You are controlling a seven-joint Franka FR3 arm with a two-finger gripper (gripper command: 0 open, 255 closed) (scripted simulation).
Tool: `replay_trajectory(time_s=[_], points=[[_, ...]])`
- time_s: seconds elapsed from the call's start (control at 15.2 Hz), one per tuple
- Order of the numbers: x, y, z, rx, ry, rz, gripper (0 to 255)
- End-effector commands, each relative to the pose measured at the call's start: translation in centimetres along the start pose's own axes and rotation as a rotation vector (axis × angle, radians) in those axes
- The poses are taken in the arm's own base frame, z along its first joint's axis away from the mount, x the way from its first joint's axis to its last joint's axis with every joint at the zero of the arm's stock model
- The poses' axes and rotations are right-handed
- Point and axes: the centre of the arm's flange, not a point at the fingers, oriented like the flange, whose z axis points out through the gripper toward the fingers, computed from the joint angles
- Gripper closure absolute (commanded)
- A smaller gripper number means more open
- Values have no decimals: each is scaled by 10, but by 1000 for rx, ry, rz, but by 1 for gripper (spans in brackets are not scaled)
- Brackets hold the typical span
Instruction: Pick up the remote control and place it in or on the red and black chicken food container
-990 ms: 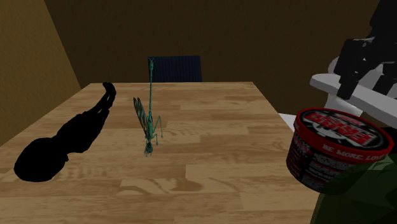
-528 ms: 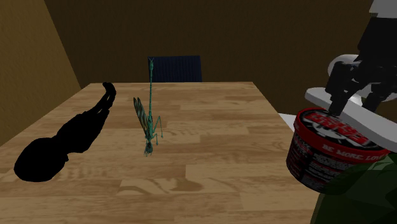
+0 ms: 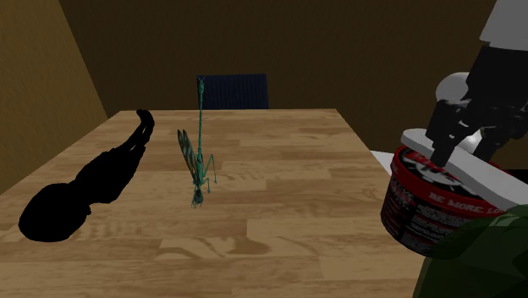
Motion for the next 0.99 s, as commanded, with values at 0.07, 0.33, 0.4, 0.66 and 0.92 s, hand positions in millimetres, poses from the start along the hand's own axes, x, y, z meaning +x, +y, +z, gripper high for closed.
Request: replay_trajectory(time_s=[0.07, 0.33, 0.4, 0.66, 0.92], points=[[0, 0, 1, 0, 0, 1, 255], [0, 0, 1, 0, 0, 1, 0], [0, 0, 1, 0, 0, 1, 0], [0, 0, -26, 0, 0, 1, 0], [0, 0, -49, 0, 0, 1, 0]])
